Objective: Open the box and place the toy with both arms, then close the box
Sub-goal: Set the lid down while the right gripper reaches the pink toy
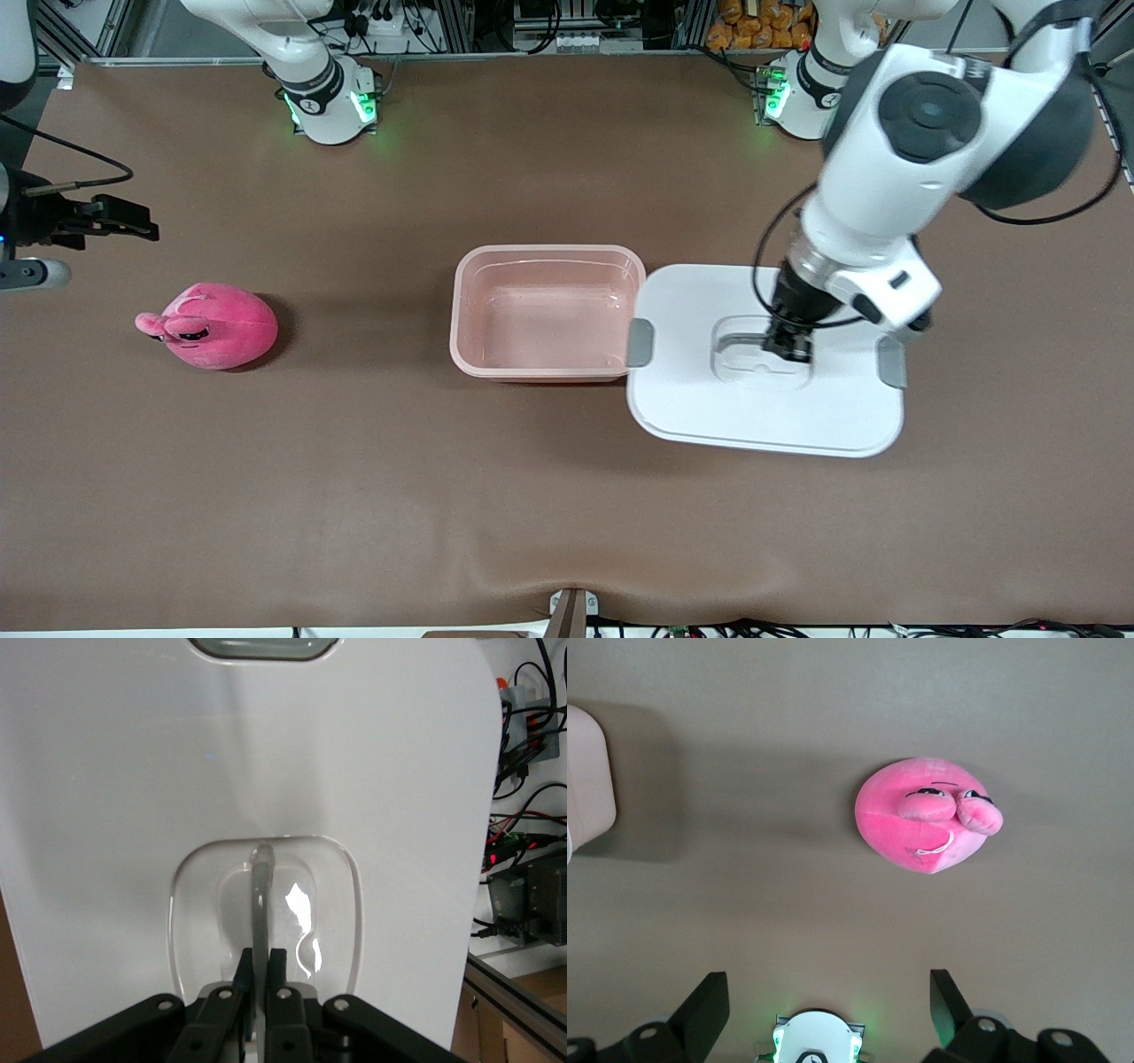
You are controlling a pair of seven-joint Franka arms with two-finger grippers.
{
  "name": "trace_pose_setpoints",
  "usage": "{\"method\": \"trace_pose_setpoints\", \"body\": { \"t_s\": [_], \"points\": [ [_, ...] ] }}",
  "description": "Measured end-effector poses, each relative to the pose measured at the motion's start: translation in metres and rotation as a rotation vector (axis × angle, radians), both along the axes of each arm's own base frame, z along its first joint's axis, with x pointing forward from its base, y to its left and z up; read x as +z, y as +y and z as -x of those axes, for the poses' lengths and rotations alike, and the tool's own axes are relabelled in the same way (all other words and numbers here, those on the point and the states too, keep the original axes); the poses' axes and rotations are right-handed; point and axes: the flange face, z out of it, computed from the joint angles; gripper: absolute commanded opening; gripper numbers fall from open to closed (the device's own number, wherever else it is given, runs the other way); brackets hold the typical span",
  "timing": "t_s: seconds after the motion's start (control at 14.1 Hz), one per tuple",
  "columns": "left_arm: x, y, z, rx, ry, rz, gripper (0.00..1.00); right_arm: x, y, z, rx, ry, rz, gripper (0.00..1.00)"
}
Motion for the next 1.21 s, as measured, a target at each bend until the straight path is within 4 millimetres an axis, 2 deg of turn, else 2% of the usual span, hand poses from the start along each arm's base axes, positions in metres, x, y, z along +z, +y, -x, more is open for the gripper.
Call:
{"method": "trace_pose_setpoints", "body": {
  "t_s": [0.14,0.28,0.5,0.78,1.21],
  "points": [
    [0.0,0.026,-0.01,-0.038,0.002,-0.011,0.0,-0.009,0.007,0.001,0.016,0.02,-0.002,1.0],
    [0.001,0.045,-0.016,-0.087,0.003,-0.022,0.0,-0.016,0.017,0.0,0.05,0.034,-0.007,1.0],
    [0.006,0.062,-0.018,-0.131,0.002,-0.032,0.0,-0.029,0.021,-0.005,0.115,0.047,-0.023,1.0],
    [0.014,0.073,-0.017,-0.127,0.004,-0.025,0.0,-0.049,0.021,-0.012,0.173,0.076,-0.041,1.0],
    [0.028,0.12,-0.023,-0.078,-0.009,-0.004,0.0,-0.091,0.021,-0.023,0.393,0.065,-0.1,1.0]
  ]
}}
